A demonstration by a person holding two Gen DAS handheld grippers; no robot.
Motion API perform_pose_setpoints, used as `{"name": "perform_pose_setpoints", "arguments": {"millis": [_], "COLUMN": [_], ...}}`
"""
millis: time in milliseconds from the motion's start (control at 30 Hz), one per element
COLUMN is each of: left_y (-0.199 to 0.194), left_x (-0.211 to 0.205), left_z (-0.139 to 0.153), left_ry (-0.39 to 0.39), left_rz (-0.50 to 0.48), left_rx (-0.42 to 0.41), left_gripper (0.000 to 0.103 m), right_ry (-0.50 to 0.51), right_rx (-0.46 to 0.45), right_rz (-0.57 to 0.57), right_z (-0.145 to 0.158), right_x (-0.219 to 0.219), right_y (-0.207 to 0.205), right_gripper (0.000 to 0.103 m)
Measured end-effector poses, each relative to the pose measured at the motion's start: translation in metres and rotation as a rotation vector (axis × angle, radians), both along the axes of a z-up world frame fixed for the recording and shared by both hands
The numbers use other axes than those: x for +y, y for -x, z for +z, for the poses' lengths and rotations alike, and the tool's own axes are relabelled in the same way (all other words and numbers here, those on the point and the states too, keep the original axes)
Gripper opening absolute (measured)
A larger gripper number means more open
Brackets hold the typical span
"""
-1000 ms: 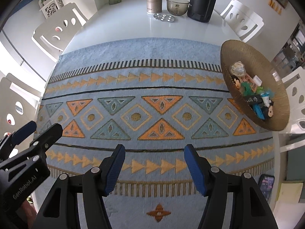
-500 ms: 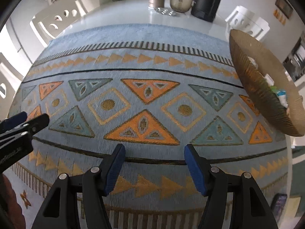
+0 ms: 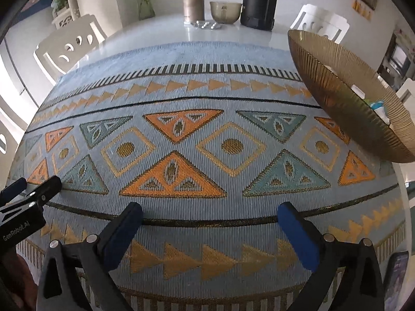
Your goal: Organize rigid objects
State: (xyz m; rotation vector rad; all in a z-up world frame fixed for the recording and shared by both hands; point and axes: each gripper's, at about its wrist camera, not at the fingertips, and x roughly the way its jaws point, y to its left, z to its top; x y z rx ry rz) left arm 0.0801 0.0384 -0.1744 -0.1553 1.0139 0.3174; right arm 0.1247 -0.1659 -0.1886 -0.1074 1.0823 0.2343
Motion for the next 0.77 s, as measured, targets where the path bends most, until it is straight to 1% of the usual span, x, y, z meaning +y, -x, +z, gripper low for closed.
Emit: {"name": "perform_pose_setpoints", "arguments": {"millis": [100, 200, 767], "left_y": [0.002, 0.008, 0.006], "left_x": [0.000, -0.003, 0.000], "left_z": [-0.001, -0.002, -0.003], "left_ry": [-0.001, -0.014, -0.011], "left_rz": [-0.017, -0.003, 0.004], "left_rx": [-0.021, -0.055, -0.062], "left_gripper": [0.103, 0.103, 0.103], "right_ry": [-0.016, -0.026, -0.024], "right_rx": [-0.049, -0.082, -0.083], "right_rz": [0.001, 0.012, 0.013], "right_z": [0.000, 0.000, 0.000], "right_x": [-0.002, -0.004, -0.004], "right_y": [0.007, 0.013, 0.014], "right_gripper": [0.103, 0.103, 0.103]}}
